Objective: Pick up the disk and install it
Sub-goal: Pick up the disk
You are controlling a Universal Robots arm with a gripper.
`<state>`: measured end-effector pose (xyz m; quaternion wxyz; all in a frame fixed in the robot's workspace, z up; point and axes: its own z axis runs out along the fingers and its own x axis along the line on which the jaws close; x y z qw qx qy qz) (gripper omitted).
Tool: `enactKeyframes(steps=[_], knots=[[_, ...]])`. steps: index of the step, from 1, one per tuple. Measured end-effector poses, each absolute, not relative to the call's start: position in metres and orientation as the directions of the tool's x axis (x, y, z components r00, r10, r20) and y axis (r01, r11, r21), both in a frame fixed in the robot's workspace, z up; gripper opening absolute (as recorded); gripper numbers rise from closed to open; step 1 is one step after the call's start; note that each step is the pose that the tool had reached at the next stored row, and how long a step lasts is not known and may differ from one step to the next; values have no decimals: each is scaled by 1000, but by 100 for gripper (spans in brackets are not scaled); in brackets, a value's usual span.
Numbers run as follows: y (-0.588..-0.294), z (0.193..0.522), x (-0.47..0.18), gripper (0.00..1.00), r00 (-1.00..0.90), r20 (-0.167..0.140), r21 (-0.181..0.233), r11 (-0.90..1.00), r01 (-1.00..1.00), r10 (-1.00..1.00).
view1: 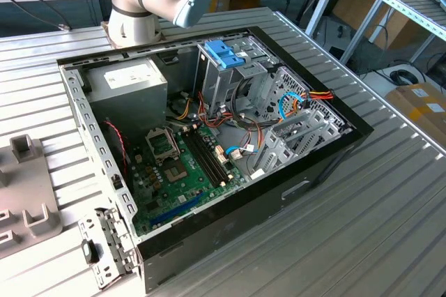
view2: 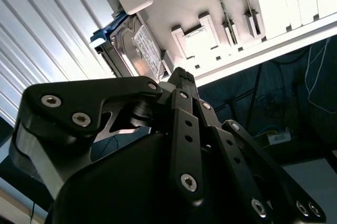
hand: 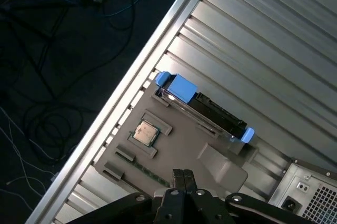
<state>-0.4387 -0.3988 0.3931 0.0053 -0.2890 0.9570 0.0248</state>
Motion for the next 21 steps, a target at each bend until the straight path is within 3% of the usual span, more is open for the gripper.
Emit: enactKeyframes(steps=[21], knots=[[-399,393,-439,10,-779,-25,44,777,-627,-627]])
